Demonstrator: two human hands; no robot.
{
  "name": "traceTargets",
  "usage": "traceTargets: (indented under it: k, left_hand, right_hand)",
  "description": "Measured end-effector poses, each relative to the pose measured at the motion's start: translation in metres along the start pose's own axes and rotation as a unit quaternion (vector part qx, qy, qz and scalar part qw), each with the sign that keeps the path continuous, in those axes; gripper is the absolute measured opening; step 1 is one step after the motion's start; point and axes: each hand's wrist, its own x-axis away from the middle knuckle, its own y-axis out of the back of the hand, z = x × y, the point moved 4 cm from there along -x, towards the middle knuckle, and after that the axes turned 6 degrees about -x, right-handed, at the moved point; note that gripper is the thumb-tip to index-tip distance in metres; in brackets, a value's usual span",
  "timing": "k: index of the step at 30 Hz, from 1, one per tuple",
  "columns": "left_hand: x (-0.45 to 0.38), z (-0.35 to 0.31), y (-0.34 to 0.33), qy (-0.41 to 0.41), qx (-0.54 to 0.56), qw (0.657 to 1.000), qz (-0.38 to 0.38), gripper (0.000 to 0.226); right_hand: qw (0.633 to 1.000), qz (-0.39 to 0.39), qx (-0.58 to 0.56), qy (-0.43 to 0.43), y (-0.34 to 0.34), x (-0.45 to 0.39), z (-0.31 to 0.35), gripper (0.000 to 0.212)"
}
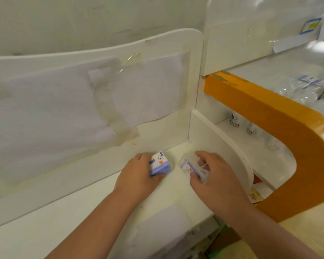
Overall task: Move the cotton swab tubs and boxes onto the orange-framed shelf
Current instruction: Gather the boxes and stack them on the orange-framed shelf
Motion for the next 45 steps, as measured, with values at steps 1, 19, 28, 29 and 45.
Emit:
traceTargets:
  k: [1,19,28,29,45]
  left_hand:
    - [0.004,0.003,0.005,0.025,0.04,0.999,-0.008,0.038]
    - [0.081,-0.023,0.069,0.088,0.328,0.936,-0.093,0.028]
    - [0.148,-0.155,0.074,0.071,0.298,0.943,-0.127,0.031]
    - [0.155,-0.174,0.073,0.066,0.296,0.944,-0.128,0.03]
    - [0.169,-0.445,0.013,-0.08,0.34,0.936,-0.05,0.038]
  right_hand:
    - [1.0,-0.001,-0.002,0.001,-0.001,-0.001,0.002,0.044]
    - [0.998,-0.025,-0.056,0.027,0.037,0.032,0.019,0.049]
    - [0.985,0.017,-0.163,0.045,0.138,0.12,-0.025,0.051]
    - [0.985,0.018,-0.164,0.047,0.155,0.132,-0.033,0.051]
    - [0.995,-0.082,-0.047,-0.026,0.382,0.2,-0.18,0.062]
